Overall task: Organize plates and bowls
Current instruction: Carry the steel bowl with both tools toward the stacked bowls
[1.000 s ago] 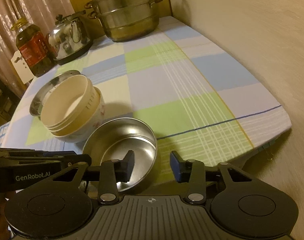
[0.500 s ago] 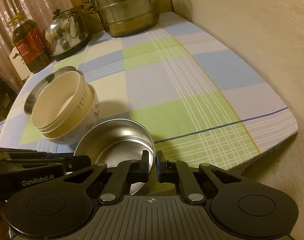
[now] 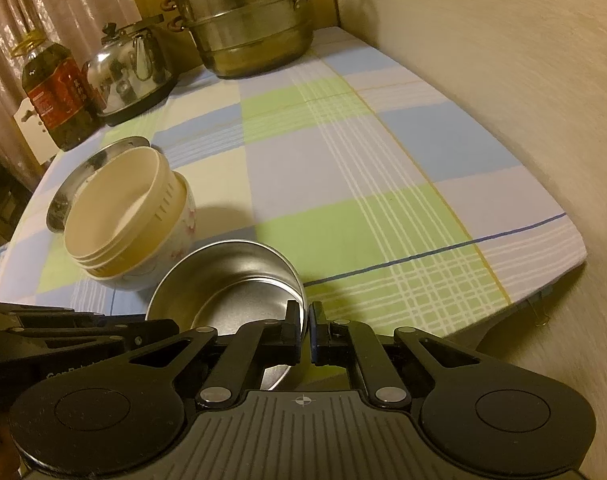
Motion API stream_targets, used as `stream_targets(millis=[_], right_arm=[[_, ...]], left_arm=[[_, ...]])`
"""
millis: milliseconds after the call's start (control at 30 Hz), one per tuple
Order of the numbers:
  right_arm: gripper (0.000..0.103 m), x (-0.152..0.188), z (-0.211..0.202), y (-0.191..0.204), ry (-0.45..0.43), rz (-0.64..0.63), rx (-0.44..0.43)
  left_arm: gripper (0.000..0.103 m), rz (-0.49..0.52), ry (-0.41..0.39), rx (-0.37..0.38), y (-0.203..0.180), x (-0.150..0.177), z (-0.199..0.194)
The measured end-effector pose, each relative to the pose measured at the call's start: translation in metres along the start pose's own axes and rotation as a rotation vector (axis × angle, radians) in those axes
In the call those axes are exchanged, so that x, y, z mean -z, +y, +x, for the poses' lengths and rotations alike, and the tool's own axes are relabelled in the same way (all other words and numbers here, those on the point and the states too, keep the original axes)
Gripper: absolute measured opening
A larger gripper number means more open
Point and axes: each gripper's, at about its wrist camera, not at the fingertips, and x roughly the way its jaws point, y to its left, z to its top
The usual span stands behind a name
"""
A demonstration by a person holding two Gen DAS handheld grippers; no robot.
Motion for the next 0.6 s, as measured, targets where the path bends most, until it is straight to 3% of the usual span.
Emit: stream_targets(millis=[600], right_arm=[[0.005, -0.002, -0.052, 0.005, -0.061, 0.032, 0.004]], left_arm=[[0.009, 0.031, -0.077, 0.075, -0.011, 0.001, -0.048]])
